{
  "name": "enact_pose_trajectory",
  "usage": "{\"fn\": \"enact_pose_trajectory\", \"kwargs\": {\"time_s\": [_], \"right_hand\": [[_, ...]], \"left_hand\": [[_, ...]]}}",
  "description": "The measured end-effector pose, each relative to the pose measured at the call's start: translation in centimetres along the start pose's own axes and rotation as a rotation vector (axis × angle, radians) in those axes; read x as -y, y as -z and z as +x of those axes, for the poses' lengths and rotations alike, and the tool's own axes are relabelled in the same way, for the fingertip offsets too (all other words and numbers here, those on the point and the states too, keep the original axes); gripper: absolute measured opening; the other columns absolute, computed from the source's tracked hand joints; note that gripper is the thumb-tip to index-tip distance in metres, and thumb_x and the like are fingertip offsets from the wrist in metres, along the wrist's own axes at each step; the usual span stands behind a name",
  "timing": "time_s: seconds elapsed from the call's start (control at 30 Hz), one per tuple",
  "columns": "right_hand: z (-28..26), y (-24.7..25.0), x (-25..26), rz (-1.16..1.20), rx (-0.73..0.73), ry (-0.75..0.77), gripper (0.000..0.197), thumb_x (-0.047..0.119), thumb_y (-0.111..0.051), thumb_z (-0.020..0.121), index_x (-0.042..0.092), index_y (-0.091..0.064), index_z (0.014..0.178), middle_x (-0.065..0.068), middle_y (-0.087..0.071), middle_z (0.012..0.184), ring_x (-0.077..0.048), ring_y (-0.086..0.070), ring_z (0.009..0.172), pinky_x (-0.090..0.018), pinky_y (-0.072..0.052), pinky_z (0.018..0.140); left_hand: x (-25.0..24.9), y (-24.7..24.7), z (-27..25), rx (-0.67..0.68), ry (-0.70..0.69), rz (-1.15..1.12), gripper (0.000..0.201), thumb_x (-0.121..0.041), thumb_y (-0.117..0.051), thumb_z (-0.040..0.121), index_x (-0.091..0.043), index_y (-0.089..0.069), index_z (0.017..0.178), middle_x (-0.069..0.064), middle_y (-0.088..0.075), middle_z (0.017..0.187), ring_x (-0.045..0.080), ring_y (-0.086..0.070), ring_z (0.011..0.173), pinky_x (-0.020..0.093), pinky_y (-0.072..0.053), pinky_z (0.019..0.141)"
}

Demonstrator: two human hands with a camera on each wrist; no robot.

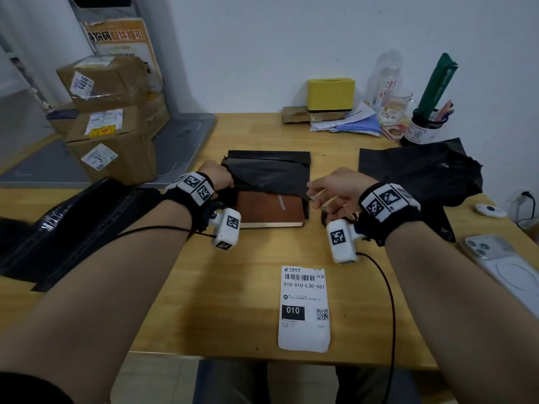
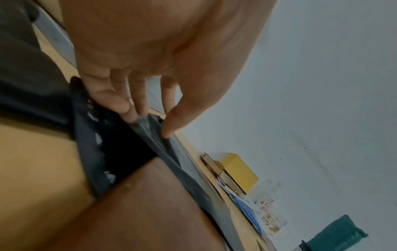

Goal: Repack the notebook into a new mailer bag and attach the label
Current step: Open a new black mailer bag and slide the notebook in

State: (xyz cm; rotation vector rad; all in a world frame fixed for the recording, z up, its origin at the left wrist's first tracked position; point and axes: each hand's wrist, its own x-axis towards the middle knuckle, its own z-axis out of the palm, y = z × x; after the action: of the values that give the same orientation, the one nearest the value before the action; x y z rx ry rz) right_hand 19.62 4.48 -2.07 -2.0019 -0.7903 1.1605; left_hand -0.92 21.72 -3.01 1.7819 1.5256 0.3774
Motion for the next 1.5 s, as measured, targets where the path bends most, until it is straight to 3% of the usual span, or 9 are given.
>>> {"fn": "enact_pose_trajectory", "kwargs": {"time_s": [0.1, 0.23, 0.37, 0.47, 0.73, 0.93, 1.07, 1.33, 1.5], "right_hand": [[0.5, -0.3, 0.0, -0.003, -0.031, -0.008, 0.031, 0.031, -0.062, 0.098, 0.004, -0.057, 0.113, -0.01, -0.075, 0.072, -0.019, -0.057, 0.048, -0.036, -0.059, 0.064], [0.8, -1.1, 0.0, -0.058, 0.013, -0.036, 0.03, 0.03, -0.056, 0.102, 0.003, -0.05, 0.112, -0.009, -0.077, 0.077, -0.016, -0.055, 0.042, -0.035, -0.057, 0.063], [1.1, -2.0, 0.3, -0.147, 0.021, -0.066, 0.03, 0.029, -0.052, 0.104, -0.001, -0.059, 0.105, -0.005, -0.076, 0.074, -0.015, -0.052, 0.042, -0.027, -0.049, 0.051], [1.3, -2.2, 0.7, -0.141, 0.021, -0.086, 0.028, 0.027, -0.052, 0.104, 0.0, -0.061, 0.103, -0.003, -0.072, 0.061, -0.012, -0.049, 0.038, -0.021, -0.044, 0.04], [2.6, -3.0, 0.2, -0.131, -0.069, -0.099, 0.022, 0.024, -0.058, 0.1, 0.01, -0.058, 0.083, -0.001, -0.053, 0.051, -0.011, -0.038, 0.04, -0.025, -0.042, 0.05], [3.2, -3.6, -0.1, -0.101, -0.082, -0.085, 0.03, 0.018, -0.059, 0.101, 0.01, -0.057, 0.073, -0.001, -0.048, 0.049, -0.011, -0.038, 0.038, -0.027, -0.048, 0.058], [2.7, -3.6, 0.3, -0.035, -0.1, -0.101, 0.025, 0.011, -0.049, 0.103, 0.009, -0.059, 0.081, 0.0, -0.049, 0.045, -0.009, -0.038, 0.033, -0.022, -0.048, 0.041], [1.6, -3.7, 0.0, -0.086, -0.156, -0.05, 0.019, 0.016, -0.062, 0.099, 0.003, -0.059, 0.087, -0.007, -0.054, 0.057, -0.012, -0.041, 0.037, -0.024, -0.049, 0.042], [1.4, -3.9, 0.5, -0.17, -0.185, -0.038, 0.035, 0.013, -0.059, 0.102, 0.003, -0.055, 0.069, -0.005, -0.049, 0.043, -0.012, -0.037, 0.03, -0.016, -0.041, 0.036]], "left_hand": [[1.0, 0.3, 0.1, 0.053, 0.081, -0.009, 0.03, -0.004, -0.069, 0.088, 0.005, -0.058, 0.114, 0.017, -0.057, 0.094, 0.029, -0.057, 0.084, 0.031, -0.043, 0.055], [2.1, 0.7, 0.5, 0.045, 0.151, -0.05, 0.018, -0.003, -0.065, 0.093, -0.003, -0.049, 0.085, 0.019, -0.063, 0.109, 0.027, -0.069, 0.098, 0.018, -0.034, 0.031], [3.0, 1.3, 0.7, 0.041, 0.168, -0.074, 0.023, -0.012, -0.065, 0.095, -0.007, -0.046, 0.083, 0.012, -0.06, 0.079, 0.017, -0.052, 0.057, 0.026, -0.031, 0.044], [3.4, 1.8, 0.7, 0.032, 0.171, -0.017, 0.027, -0.02, -0.069, 0.093, -0.006, -0.05, 0.08, 0.009, -0.047, 0.061, 0.02, -0.039, 0.047, 0.025, -0.03, 0.047], [3.8, 2.1, 0.3, 0.021, 0.162, -0.038, 0.043, -0.032, -0.072, 0.09, -0.011, -0.043, 0.066, 0.007, -0.04, 0.058, 0.019, -0.031, 0.043, 0.024, -0.027, 0.042], [4.1, 2.3, 0.0, 0.102, 0.188, -0.101, 0.03, -0.032, -0.068, 0.093, -0.008, -0.051, 0.085, 0.008, -0.043, 0.063, 0.02, -0.033, 0.046, 0.025, -0.026, 0.046], [4.0, 2.5, -0.3, 0.111, 0.186, -0.121, 0.026, -0.03, -0.065, 0.095, -0.007, -0.052, 0.097, 0.007, -0.042, 0.063, 0.018, -0.031, 0.047, 0.026, -0.025, 0.045], [4.1, 2.4, -0.9, 0.12, 0.223, -0.115, 0.023, -0.027, -0.062, 0.098, -0.01, -0.049, 0.089, 0.005, -0.038, 0.061, 0.014, -0.024, 0.045, 0.02, -0.022, 0.042], [4.4, 2.4, -1.1, 0.156, 0.248, -0.108, 0.016, -0.018, -0.055, 0.101, -0.013, -0.049, 0.088, 0.003, -0.036, 0.061, 0.013, -0.025, 0.045, 0.017, -0.019, 0.04]]}}
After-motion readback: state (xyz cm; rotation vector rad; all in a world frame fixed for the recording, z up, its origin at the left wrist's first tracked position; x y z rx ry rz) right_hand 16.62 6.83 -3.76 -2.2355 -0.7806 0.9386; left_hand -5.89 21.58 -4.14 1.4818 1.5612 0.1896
